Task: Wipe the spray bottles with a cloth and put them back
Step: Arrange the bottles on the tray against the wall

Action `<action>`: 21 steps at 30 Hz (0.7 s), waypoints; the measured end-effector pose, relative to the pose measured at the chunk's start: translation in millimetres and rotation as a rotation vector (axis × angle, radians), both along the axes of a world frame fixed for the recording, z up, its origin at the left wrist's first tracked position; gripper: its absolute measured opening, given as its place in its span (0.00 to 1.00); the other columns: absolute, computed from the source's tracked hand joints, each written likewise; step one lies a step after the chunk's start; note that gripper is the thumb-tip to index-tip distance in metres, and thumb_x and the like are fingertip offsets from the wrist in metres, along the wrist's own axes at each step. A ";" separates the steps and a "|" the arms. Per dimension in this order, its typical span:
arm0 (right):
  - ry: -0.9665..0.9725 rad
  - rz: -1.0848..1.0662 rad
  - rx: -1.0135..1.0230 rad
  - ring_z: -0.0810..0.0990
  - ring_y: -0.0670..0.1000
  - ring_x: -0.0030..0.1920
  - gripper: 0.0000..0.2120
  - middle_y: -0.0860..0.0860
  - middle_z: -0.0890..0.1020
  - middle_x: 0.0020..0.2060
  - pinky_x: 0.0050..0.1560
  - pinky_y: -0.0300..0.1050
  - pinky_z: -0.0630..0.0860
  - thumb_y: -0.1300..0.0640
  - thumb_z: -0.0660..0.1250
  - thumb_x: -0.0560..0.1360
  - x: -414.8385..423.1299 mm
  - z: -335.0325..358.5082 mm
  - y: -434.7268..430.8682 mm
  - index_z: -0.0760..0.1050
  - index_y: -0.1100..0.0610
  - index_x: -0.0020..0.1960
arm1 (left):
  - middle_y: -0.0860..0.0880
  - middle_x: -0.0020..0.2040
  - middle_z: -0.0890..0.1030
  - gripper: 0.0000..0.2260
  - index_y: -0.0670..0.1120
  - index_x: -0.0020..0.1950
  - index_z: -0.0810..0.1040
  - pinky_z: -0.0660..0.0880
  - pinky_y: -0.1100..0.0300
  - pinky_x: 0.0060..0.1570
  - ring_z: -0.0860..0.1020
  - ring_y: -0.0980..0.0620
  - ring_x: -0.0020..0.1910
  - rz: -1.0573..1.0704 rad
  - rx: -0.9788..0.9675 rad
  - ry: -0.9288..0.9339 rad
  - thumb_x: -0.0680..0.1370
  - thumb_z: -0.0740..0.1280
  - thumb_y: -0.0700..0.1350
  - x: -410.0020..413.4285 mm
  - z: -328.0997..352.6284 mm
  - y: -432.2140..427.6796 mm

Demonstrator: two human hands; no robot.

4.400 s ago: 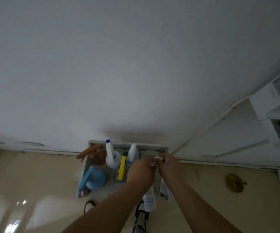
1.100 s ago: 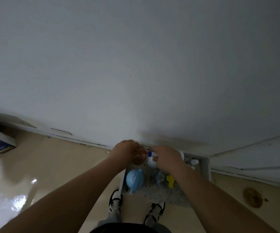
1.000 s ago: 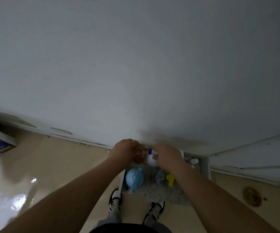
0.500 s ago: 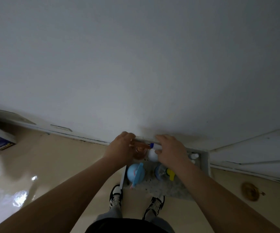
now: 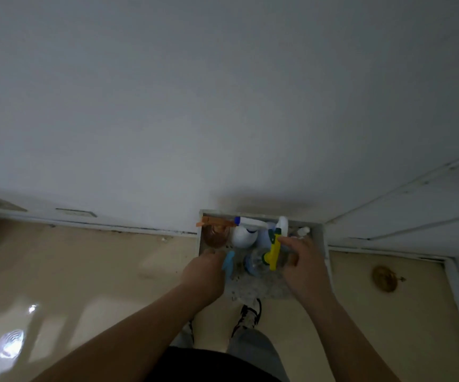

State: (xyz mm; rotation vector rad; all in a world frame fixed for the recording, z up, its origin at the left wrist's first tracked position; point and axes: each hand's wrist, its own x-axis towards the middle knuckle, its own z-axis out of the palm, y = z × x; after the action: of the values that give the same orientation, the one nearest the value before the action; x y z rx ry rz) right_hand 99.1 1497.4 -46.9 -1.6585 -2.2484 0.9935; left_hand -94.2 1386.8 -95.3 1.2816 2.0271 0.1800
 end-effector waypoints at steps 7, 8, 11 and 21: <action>-0.280 0.372 -0.015 0.75 0.59 0.63 0.24 0.52 0.66 0.71 0.56 0.54 0.78 0.62 0.63 0.78 6.6 -13.9 1.3 0.74 0.46 0.72 | 0.47 0.69 0.79 0.22 0.55 0.74 0.76 0.75 0.51 0.64 0.78 0.44 0.67 -0.233 0.018 0.137 0.80 0.67 0.42 -21.0 11.5 31.9; -0.283 0.370 -0.014 0.75 0.59 0.62 0.24 0.52 0.65 0.70 0.54 0.52 0.78 0.61 0.64 0.77 5.2 -15.4 3.7 0.74 0.46 0.72 | 0.46 0.70 0.78 0.23 0.54 0.74 0.76 0.75 0.51 0.65 0.78 0.44 0.67 -0.238 0.005 0.125 0.79 0.68 0.41 -20.8 11.1 33.6; -0.161 0.290 -0.105 0.75 0.55 0.55 0.24 0.51 0.64 0.65 0.52 0.42 0.73 0.56 0.73 0.74 -1.6 -14.9 5.2 0.75 0.52 0.69 | 0.46 0.66 0.81 0.20 0.51 0.69 0.80 0.76 0.53 0.63 0.79 0.44 0.64 -0.162 0.044 0.027 0.78 0.69 0.38 -20.4 6.4 31.6; -0.131 -0.067 -0.081 0.76 0.51 0.35 0.13 0.47 0.75 0.31 0.31 0.43 0.68 0.47 0.70 0.78 -8.9 -29.4 -5.7 0.72 0.52 0.40 | 0.49 0.64 0.83 0.15 0.53 0.67 0.82 0.74 0.58 0.61 0.80 0.49 0.61 0.063 0.180 -0.021 0.80 0.69 0.44 -28.3 2.7 9.7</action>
State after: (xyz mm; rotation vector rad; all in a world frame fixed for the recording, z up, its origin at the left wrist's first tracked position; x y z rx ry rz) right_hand 90.2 1491.7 -76.3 -1.8714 -2.2425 1.0005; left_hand -122.5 1396.6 -92.6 1.3184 2.0722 0.4122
